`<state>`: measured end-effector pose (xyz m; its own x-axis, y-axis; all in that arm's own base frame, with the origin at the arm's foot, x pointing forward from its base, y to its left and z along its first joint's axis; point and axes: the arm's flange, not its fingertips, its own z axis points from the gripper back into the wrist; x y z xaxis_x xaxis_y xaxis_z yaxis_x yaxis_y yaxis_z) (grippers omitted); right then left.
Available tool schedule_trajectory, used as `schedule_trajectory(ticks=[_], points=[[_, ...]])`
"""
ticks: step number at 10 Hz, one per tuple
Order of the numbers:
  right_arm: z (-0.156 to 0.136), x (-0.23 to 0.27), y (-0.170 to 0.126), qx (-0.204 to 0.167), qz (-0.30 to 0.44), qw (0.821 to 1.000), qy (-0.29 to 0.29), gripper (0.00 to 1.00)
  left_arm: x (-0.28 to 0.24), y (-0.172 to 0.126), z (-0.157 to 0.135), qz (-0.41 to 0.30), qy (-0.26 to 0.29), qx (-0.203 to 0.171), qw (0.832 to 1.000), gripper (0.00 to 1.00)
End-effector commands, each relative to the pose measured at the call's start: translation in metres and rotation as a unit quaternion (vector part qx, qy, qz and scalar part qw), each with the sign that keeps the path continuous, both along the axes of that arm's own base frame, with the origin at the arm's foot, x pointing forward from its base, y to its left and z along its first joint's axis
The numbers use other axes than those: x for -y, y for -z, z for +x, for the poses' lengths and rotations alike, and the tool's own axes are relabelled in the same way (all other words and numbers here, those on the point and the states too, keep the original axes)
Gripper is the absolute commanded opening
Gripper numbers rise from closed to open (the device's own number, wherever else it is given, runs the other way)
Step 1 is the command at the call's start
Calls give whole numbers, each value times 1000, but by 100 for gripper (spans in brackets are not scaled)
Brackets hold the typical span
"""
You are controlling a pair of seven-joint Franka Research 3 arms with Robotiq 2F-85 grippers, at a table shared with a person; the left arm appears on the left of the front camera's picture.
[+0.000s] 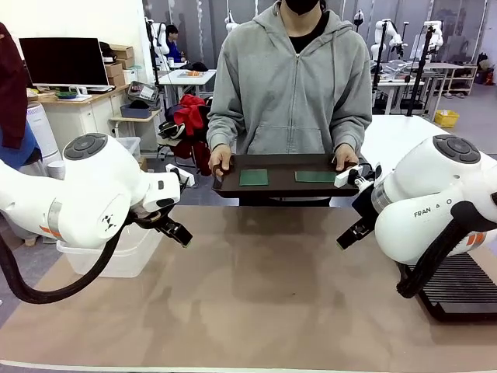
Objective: Sort PCBs into racks and boxes based on the side picked up.
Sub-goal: Pick up the Blank PCB handed by the Human.
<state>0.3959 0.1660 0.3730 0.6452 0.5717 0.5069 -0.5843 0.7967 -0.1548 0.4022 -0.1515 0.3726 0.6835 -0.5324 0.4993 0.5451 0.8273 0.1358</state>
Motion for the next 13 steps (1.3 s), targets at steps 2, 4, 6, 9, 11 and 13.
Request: schedule_trajectory(ticks=[2, 4, 6, 9, 11, 13], points=[[0, 0, 0, 0, 0, 1000, 0, 100, 0, 0, 0, 0, 0, 0, 1000, 100], [0, 0, 0, 0, 0, 1000, 0, 100, 0, 0, 0, 0, 0, 0, 1000, 100], [1, 7, -10, -14, 1, 1000, -17, 100, 9, -5, -5, -5, 15, -11, 1000, 100], [-18, 1, -35, -81, 45, 994, -49, 100, -5, -37, -7, -30, 91, -45, 994, 100], [-40, 7, -59, -114, 74, 989, -57, 100, -8, -62, -20, -57, 151, -63, 985, 100], [-40, 20, -99, -97, 84, 989, -69, 100, -9, -99, -17, -55, 189, -32, 980, 100]])
